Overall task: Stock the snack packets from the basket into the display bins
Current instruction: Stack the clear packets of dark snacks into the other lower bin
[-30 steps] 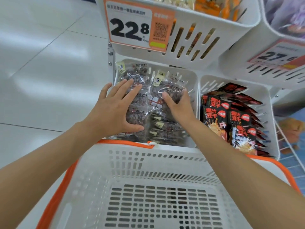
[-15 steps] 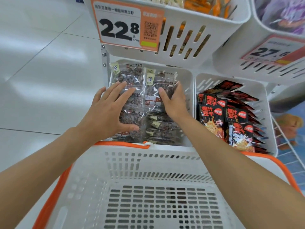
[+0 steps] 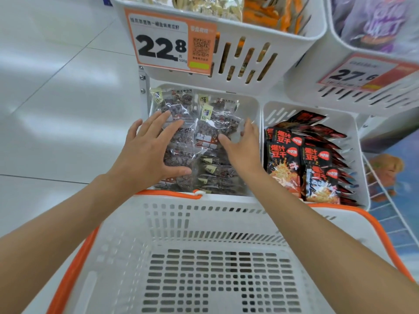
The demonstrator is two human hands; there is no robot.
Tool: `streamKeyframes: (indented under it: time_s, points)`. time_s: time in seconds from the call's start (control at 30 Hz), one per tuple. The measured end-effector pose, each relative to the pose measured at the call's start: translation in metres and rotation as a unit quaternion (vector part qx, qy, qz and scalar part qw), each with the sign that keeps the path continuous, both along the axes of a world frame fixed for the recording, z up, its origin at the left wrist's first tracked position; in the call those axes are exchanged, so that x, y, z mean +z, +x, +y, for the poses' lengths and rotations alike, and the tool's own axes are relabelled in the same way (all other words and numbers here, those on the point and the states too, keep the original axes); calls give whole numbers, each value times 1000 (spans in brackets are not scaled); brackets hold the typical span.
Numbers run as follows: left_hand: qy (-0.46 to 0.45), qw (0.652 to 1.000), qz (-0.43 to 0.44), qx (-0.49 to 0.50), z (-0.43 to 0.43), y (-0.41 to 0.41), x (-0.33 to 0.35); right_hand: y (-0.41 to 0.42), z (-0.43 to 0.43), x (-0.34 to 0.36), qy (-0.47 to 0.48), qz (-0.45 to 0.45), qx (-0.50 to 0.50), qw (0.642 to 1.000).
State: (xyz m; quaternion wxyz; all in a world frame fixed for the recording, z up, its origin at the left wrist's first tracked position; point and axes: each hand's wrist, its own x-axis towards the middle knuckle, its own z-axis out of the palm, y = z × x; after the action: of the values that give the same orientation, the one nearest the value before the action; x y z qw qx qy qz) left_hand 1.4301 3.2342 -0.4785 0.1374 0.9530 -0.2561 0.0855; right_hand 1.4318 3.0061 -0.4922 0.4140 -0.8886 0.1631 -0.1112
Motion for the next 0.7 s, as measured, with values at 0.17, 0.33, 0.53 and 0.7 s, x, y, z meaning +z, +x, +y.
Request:
streamKeyframes:
  time_s: [0.17,0.33,0.53,0.7]
  points:
    - [-40,999,-10,0,-22,-29,24,-35,-7,28,-53,24,65,996]
    - [-103,994,0,-39,-47,-77,43,-99,-23,72,-109,28,161,980]
    - [-139,968,183,-102,-73,-142,34,-214,-80,92,-179,64,272,943]
    - [-56,935,327,-127,-74,-178,-26,-289,-120,27,-103,311,278,903]
